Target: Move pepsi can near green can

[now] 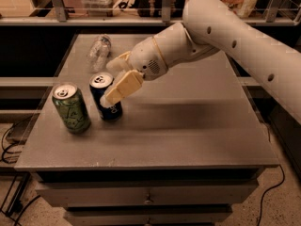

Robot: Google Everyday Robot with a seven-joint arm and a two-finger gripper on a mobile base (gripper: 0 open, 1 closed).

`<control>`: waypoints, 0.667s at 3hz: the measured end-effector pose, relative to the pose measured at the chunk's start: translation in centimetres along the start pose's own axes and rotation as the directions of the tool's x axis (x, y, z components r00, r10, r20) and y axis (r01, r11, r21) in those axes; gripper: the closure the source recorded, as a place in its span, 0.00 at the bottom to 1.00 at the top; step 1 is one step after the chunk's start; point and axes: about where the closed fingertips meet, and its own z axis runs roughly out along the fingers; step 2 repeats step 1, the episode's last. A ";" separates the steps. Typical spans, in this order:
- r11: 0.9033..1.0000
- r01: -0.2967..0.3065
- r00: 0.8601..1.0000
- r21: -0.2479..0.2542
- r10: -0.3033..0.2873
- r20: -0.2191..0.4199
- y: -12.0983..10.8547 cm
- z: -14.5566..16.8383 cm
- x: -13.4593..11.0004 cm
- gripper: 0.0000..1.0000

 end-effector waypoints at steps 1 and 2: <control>1.000 0.000 1.000 0.000 0.000 0.000 0.0 0.0 0.0 0.00; 1.000 0.000 1.000 0.000 0.000 0.000 0.0 0.0 0.0 0.00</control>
Offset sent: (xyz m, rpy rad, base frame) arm 0.0000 0.0000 0.0000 0.0000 0.0000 0.0000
